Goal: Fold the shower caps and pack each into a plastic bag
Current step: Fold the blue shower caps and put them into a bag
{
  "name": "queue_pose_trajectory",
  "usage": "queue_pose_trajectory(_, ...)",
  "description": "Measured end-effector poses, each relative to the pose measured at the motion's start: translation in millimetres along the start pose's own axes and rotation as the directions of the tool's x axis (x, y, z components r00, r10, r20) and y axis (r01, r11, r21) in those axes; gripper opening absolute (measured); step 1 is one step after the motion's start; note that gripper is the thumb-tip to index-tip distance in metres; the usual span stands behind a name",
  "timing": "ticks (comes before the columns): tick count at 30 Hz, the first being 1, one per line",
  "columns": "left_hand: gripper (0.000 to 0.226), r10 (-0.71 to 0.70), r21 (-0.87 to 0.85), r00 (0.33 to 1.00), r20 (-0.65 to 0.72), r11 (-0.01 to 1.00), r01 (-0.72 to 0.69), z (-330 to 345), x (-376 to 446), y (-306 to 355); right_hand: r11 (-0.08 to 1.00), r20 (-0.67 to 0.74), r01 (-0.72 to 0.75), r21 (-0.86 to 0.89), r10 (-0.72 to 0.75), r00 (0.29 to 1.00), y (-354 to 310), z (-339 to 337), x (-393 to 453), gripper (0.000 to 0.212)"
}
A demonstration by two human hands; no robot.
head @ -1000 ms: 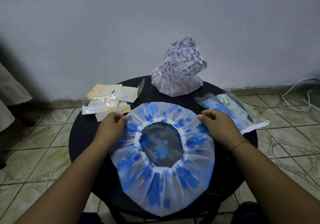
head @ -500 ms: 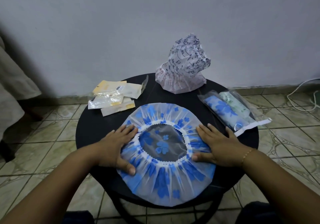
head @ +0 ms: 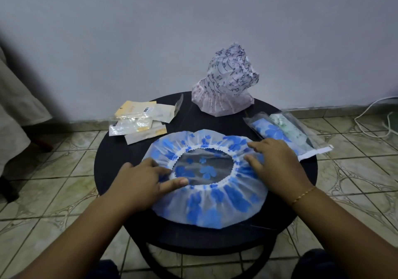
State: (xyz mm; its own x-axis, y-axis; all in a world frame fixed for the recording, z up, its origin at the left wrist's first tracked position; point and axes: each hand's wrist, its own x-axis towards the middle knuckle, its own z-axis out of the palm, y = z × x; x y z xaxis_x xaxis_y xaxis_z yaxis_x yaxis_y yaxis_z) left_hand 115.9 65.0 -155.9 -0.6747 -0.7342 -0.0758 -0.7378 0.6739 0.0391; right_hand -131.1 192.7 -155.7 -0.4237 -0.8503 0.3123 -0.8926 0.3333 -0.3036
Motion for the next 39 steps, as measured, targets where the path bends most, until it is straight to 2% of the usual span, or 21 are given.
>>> queue_pose_trajectory(3, 0.077, -0.004, -0.261, 0.989, -0.147, 0.965, -0.035, -2.8, 2.3, 9.5, 0.998, 0.173, -0.048, -0.035, 0.054, 0.983, -6.7, 6.3, -5.5, 0.036)
queue_pose_trajectory(5, 0.041, -0.005, -0.27, 0.94, -0.342, 0.958, -0.093, 1.8, 10.1, 10.1, 0.992, 0.247, -0.058, -0.111, 0.084, 0.965, -7.8, 13.8, -9.7, 0.042)
queue_pose_trajectory(6, 0.03, 0.017, -0.261, 0.893, -0.449, 0.954, -0.149, 6.2, 15.6, 9.2, 0.988, 0.248, -0.064, -0.138, 0.097, 0.964, -8.5, 16.9, -11.4, 0.046)
queue_pose_trajectory(7, 0.029, 0.036, -0.26, 0.863, -0.503, 0.946, -0.192, 11.2, 22.3, 6.5, 0.985, 0.242, -0.067, -0.158, 0.105, 0.965, -9.3, 20.1, -12.8, 0.051)
queue_pose_trajectory(8, 0.04, 0.066, -0.26, 0.866, -0.496, 0.94, -0.22, 15.9, 29.4, 3.2, 0.984, 0.247, -0.073, -0.162, 0.112, 0.963, -10.6, 22.9, -14.1, 0.057)
queue_pose_trajectory(9, 0.06, 0.113, -0.253, 0.899, -0.423, 0.938, -0.237, 20.6, 35.4, 1.1, 0.986, 0.275, -0.081, -0.149, 0.12, 0.954, -11.4, 25.8, -15.1, 0.065)
queue_pose_trajectory(11, 0.099, 0.177, -0.238, 0.971, -0.16, 0.948, -0.212, 29.9, 43.3, -0.6, 0.989, 0.384, -0.096, -0.111, 0.132, 0.914, -11.5, 30.3, -16.5, 0.08)
queue_pose_trajectory(12, 0.109, 0.163, -0.207, 0.986, -0.03, 0.964, -0.166, 32.5, 44.9, -1.4, 0.989, 0.437, -0.101, -0.105, 0.137, 0.889, -9.7, 31.5, -17.2, 0.088)
queue_pose_trajectory(14, 0.117, 0.105, -0.155, 0.988, 0.111, 0.984, -0.087, 33.2, 46.3, -3.7, 0.989, 0.474, -0.082, -0.125, 0.132, 0.871, -2.4, 31.9, -16.0, 0.102)
queue_pose_trajectory(16, 0.114, 0.039, -0.125, 0.987, 0.153, 0.992, -0.02, 30.7, 45.5, -6.3, 0.987, 0.469, -0.054, -0.148, 0.118, 0.875, 7.1, 31.8, -13.3, 0.109)
queue_pose_trajectory(19, 0.112, -0.027, -0.081, 0.985, 0.169, 0.996, 0.041, 23.6, 39.7, -6.2, 0.992, 0.47, 0.018, -0.125, 0.043, 0.882, 20.1, 31.8, -8.3, 0.125)
queue_pose_trajectory(21, 0.12, -0.044, 0.005, 0.995, 0.086, 0.999, 0.043, 17.5, 32.1, -2.2, 0.996, 0.446, 0.049, -0.07, -0.012, 0.895, 24.1, 30.4, -2.8, 0.121)
queue_pose_trajectory(24, 0.114, -0.011, 0.069, 0.997, -0.073, 0.997, 0.016, 6.3, 22.8, 2.1, 0.998, 0.23, 0.059, 0.013, -0.06, 0.971, 22.1, 21.3, 5.3, 0.078)
queue_pose_trajectory(26, 0.089, -0.034, -0.083, 0.991, -0.129, 0.996, 0.024, -1.3, 18.3, 5.9, 0.999, 0.044, 0.013, 0.034, -0.014, 0.999, 16.0, 13.3, 8.8, 0.05)
queue_pose_trajectory(27, 0.075, -0.058, -0.174, 0.988, -0.142, 0.984, 0.033, -4.7, 17.7, 8.8, 0.999, 0.015, -0.028, 0.045, 0.028, 1.0, 11.7, 9.9, 9.5, 0.041)
queue_pose_trajectory(29, 0.047, -0.069, -0.241, 0.966, -0.25, 0.971, 0.007, -7.4, 19.9, 15.5, 0.991, 0.077, -0.106, 0.077, 0.1, 0.992, 3.6, 8.2, 9.4, 0.034)
queue_pose_trajectory(31, 0.033, 0.026, -0.225, 0.902, -0.431, 0.965, -0.136, -0.2, 29.2, 18.4, 0.991, 0.167, -0.128, 0.038, 0.12, 0.979, -3.4, 13.6, 6.1, 0.032)
queue_pose_trajectory(32, 0.035, 0.111, -0.215, 0.874, -0.474, 0.947, -0.237, 4.7, 36.5, 19.0, 0.993, 0.19, -0.121, -0.011, 0.121, 0.974, -5.4, 18.1, 4.7, 0.033)
queue_pose_trajectory(33, 0.042, 0.194, -0.19, 0.858, -0.476, 0.93, -0.316, 10.0, 44.9, 18.5, 0.992, 0.21, -0.117, -0.054, 0.125, 0.97, -6.7, 23.7, 3.6, 0.036)
queue_pose_trajectory(35, 0.066, 0.3, -0.179, 0.888, -0.348, 0.909, -0.377, 19.6, 59.0, 19.4, 0.986, 0.286, -0.153, -0.065, 0.165, 0.944, -9.0, 33.3, 0.7, 0.053)
queue_pose_trajectory(39, 0.109, 0.27, -0.167, 0.963, 0.006, 0.95, -0.266, 32.5, 75.7, 14.6, 0.981, 0.411, -0.187, -0.06, 0.195, 0.89, -11.6, 41.3, -6.4, 0.083)
